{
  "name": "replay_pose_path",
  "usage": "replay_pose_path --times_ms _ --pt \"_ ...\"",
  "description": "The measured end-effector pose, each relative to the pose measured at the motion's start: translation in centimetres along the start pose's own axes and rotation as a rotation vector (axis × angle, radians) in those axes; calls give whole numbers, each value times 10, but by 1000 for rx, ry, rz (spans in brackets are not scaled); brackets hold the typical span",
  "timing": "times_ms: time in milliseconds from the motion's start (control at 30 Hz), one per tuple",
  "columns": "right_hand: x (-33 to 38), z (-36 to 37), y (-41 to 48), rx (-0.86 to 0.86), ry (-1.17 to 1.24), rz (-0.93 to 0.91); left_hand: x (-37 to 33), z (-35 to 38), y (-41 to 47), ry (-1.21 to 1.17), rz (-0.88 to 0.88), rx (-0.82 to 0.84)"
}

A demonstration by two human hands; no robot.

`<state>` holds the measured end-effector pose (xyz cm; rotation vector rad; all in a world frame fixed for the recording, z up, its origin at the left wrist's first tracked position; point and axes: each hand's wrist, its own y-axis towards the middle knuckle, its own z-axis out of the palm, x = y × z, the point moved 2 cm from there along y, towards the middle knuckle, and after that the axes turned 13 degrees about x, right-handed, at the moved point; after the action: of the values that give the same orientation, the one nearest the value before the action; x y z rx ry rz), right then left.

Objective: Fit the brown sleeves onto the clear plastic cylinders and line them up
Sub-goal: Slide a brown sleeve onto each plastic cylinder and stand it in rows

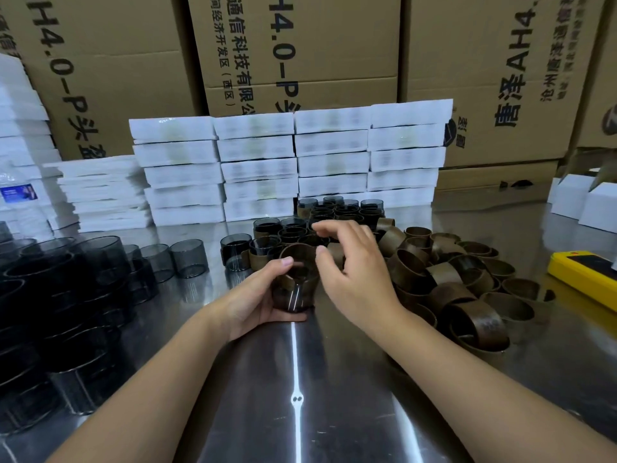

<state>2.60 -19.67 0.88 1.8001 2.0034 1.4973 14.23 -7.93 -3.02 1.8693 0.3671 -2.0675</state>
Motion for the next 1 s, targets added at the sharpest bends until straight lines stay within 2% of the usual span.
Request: replay_pose_path --times_ms 133,233,500,1000 --pt "-17 10 2 238 130 316 0 -1 0 2 4 -9" --pt "-19 16 1 352 141 372 0 -2 1 13 7 19" --pt "-22 15 4 300 363 400 2 -6 2 -22 21 64" --pt "-25 9 7 259 384 367 -2 -7 1 -4 107 118"
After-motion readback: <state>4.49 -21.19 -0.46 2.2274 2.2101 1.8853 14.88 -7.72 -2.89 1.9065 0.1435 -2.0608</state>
